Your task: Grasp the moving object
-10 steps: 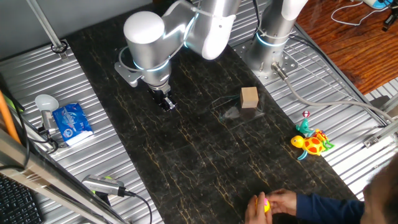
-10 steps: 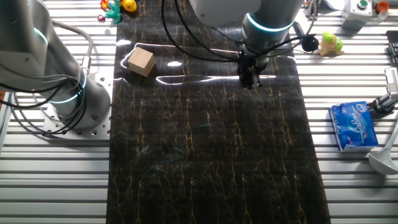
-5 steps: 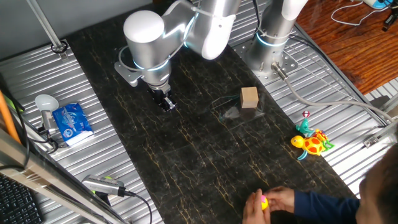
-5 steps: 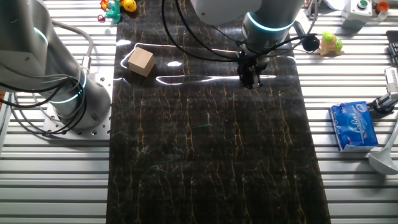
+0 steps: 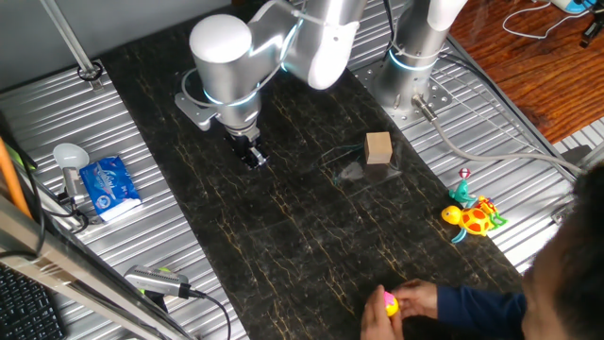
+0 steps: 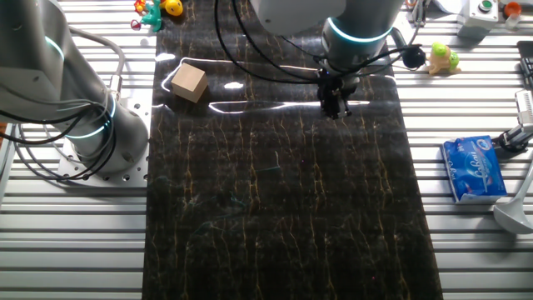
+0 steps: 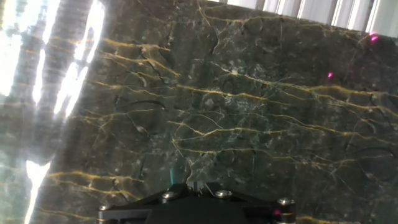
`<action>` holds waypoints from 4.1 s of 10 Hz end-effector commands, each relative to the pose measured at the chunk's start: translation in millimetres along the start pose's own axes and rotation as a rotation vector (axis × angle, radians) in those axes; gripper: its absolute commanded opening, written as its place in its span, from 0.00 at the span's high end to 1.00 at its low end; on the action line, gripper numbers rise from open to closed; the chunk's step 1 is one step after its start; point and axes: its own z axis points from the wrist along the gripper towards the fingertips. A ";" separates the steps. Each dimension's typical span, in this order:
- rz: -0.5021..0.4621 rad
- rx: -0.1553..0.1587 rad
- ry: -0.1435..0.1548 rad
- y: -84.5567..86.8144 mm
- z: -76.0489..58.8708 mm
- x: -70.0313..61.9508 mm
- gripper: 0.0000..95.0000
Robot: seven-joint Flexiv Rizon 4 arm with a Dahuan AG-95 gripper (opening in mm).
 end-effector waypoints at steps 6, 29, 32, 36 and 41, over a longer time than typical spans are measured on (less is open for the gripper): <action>-0.021 -0.005 0.025 0.3 0.3 -0.8 1.00; -0.061 -0.018 0.052 -1.0 -65.0 8.6 1.00; -0.047 -0.017 0.051 -1.0 -65.0 8.6 1.00; -0.023 -0.019 0.030 -1.0 -65.0 8.6 1.00; -0.027 -0.027 -0.022 -1.0 -65.0 8.6 1.00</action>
